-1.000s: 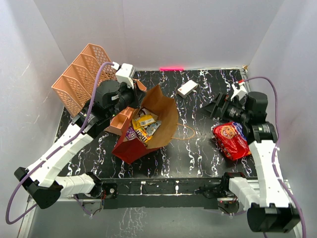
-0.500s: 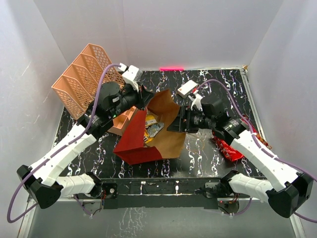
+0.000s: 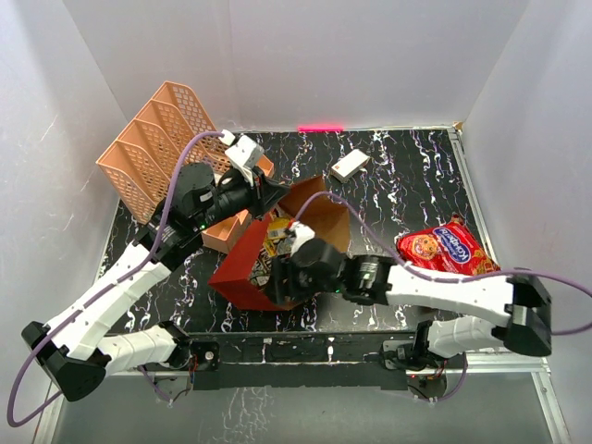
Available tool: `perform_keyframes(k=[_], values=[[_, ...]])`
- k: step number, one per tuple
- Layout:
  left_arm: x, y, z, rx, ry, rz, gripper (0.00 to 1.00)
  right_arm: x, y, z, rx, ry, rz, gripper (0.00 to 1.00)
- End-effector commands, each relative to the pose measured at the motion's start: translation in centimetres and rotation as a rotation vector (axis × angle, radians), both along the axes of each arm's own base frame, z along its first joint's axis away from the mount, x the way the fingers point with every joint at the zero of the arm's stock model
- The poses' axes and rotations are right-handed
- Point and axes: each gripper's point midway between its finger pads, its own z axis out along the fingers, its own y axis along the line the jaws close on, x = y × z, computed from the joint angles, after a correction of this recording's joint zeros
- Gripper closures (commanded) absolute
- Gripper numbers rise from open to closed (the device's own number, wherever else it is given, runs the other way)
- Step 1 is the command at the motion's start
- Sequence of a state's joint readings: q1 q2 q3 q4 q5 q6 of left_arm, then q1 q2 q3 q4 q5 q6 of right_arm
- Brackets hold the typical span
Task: Take the snacks out of the paper bag
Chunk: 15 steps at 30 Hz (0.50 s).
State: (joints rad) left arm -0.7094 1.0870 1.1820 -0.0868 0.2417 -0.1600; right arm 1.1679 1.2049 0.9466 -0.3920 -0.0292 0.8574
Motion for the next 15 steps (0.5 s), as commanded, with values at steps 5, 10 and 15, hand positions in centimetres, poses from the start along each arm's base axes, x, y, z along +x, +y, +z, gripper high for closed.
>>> perform_keyframes(k=[5,10,15], values=[[-2.0,0.3,2.9,-0.042,-0.083,-0.068,1.0,-1.3,8.6,5.1,0.204,-0.151,-0.036,0.42],[-3.5,0.4,2.2,-0.051,-0.057,-0.119,1.0,-1.2,7.6,3.5,0.174,-0.172,-0.058,0.4],[-5.5,-0.6,2.5,-0.133,0.02,-0.213,1.0,-0.9,4.5,1.4,0.111,-0.258,-0.042,0.37]])
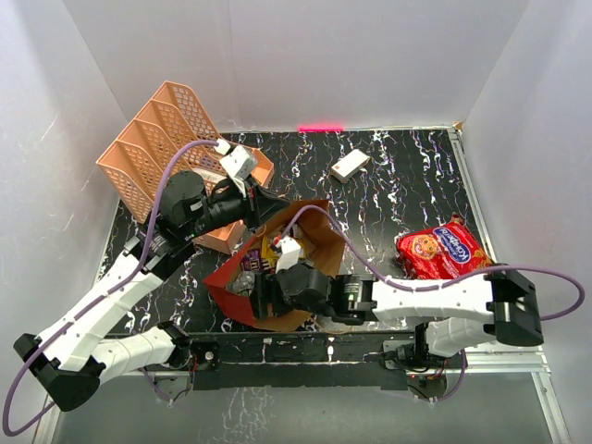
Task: Take the snacks out of the paper bag
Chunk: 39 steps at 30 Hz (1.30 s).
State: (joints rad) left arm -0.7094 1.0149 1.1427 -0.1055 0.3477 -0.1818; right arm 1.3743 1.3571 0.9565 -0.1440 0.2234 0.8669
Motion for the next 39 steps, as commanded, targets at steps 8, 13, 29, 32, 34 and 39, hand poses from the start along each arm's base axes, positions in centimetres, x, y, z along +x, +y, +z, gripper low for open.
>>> perform_keyframes(k=[8,13,29,32,34,39], values=[[-4.6,-2.3,1.7,-0.19,0.131,-0.242,1.0,2.9,-8.7,0.0,-0.078,-0.142,-0.207,0.34],[-5.8,-3.0,1.7,-0.248,0.211,-0.32,1.0,4.5,-10.7,-1.6,-0.121,-0.148,-0.351,0.34],[-7.4,-2.6,3.3,-0.334,0.236,-0.373,1.0,6.5,-6.9,-5.2,-0.345,-0.532,-0.083,0.29],[-7.4,-2.4,3.5,-0.327,0.221,-0.362,1.0,6.8,-6.5,-5.1,-0.453,-0.629,0.015,0.29],[-7.4,-2.3,3.7,-0.321,0.208,-0.359,1.0,6.7,-6.1,-4.3,-0.484,-0.702,0.085,0.28],[-7.5,-2.1,3.9,-0.319,0.193,-0.356,1.0,5.7,-6.9,-4.3,-0.551,-0.942,0.368,0.28]])
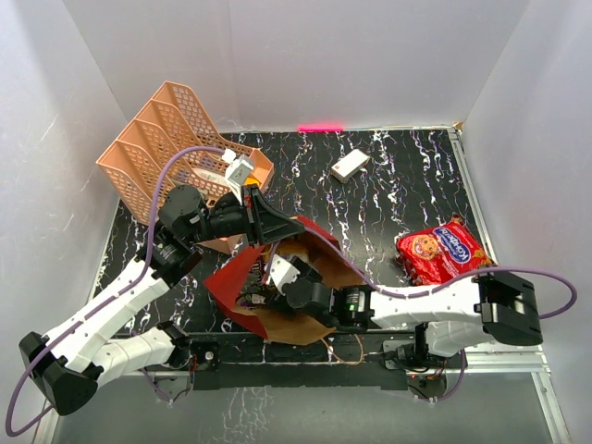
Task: Take the snacks out of the paper bag
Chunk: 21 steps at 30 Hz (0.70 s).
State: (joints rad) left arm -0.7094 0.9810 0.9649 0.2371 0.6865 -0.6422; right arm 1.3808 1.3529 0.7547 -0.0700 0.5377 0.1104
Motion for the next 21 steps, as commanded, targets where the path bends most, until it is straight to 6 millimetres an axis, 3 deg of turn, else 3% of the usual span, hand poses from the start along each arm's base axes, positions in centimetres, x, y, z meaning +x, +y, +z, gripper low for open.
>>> perform_keyframes(k=[1,3,6,8,14,21], values=[[-1.0,0.7,2.9,-0.055,-0.093,-0.007,1.0,-0.9,0.2,2.7,-0.128,-0.255,0.352,0.28],[-1.1,0.7,3.0,-0.057,-0.099,-0.01,1.0,-1.5,-0.7,2.8,-0.19,-0.365,0.493,0.26],[-1.2,0.7,3.0,-0.054,-0.102,-0.014,1.0,-1.6,-1.4,4.2,-0.215,-0.486,0.588,0.15],[-1.2,0.8,3.0,-0.056,-0.105,-0.016,1.0,-1.6,-1.9,4.3,-0.256,-0.519,0.654,0.12],[-1.2,0.8,3.1,-0.062,-0.119,-0.012,1.0,0.4,-2.9,2.9,-0.375,-0.533,0.777,0.18],[-1.1,1.0,3.3,-0.055,-0.137,0.0,1.0,2.6,-2.6,0.9,-0.507,-0.536,0.883,0.27]])
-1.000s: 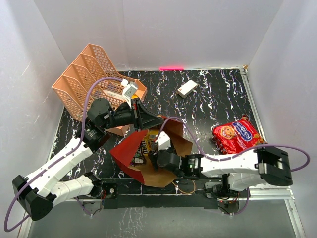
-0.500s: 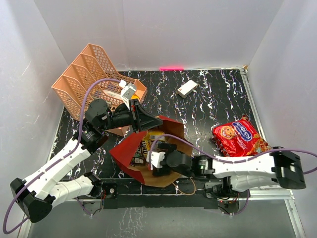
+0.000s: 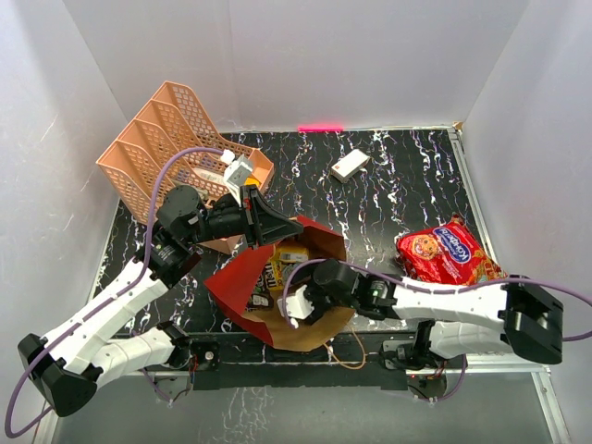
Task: Take the snacks out of the paper bag
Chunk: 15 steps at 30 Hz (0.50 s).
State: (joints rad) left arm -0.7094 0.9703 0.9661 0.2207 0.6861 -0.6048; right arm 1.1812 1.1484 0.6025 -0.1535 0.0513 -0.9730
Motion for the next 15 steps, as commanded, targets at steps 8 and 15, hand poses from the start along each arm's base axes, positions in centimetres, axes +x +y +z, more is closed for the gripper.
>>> perform_keyframes(k=[8,15], values=[[-0.7,0.8,3.1,-0.049,-0.115,0.009,1.0,3.5,1.8,-0.6,-0.105,-0.069,0.136,0.3],[0.3,1.1,3.0,-0.038,-0.113,0.076,1.0,4.0,3.3,-0.7,-0.06,-0.046,0.174,0.3]])
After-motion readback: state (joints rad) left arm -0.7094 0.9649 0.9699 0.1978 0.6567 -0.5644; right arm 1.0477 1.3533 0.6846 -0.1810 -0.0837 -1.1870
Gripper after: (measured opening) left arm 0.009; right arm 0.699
